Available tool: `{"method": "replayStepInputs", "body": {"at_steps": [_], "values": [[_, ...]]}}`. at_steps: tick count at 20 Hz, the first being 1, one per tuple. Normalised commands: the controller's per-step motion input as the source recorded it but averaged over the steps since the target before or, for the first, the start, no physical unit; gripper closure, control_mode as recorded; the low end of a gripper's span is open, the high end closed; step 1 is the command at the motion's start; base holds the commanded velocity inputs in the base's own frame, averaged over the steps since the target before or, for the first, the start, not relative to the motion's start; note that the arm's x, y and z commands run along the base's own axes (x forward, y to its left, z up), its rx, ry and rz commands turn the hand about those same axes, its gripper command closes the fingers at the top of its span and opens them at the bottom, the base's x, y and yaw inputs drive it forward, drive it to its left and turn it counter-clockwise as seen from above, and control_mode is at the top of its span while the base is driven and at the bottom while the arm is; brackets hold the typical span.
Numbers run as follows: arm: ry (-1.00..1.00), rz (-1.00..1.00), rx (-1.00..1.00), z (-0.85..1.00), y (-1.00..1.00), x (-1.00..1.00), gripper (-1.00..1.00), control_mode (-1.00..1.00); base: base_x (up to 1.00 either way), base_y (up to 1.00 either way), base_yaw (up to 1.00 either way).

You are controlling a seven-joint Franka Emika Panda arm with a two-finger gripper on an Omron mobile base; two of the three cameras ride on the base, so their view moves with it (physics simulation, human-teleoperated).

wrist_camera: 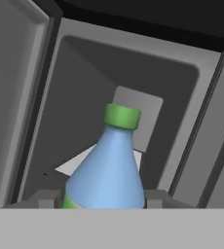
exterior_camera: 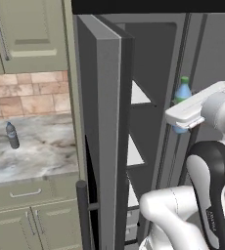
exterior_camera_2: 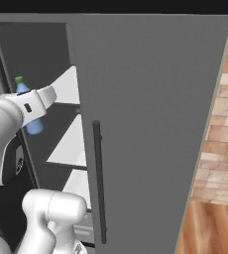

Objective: Take the bottled waters from the counter and place them in the freezer to freeze. Close the freezer door after placing the bottles.

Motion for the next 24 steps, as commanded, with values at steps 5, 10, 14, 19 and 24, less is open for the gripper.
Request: {"method": "replayStepInputs", "body": {"at_steps": [5, 10, 14, 19, 24], "values": [[-0.08, 0.00, 0.00, 0.07, 0.32, 0.01, 1.00, -1.00, 0.00, 0.08, 0.00], [-0.12, 0.00, 0.00, 0.01, 0.40, 0.16, 1.00, -1.00, 0.00, 0.00, 0.00], [-0.06, 0.02, 0.02, 0.00, 0.18, 0.29, 1.00, -1.00, 0.00, 0.00, 0.00], [0.00, 0.07, 0.04, 0.10, -0.11, 0.07, 1.00, -1.00, 0.00, 0.00, 0.00], [0.00, 0.01, 0.00, 0.20, 0.00, 0.16, 1.00, -1.00, 0.00, 0.00, 0.00]]}}
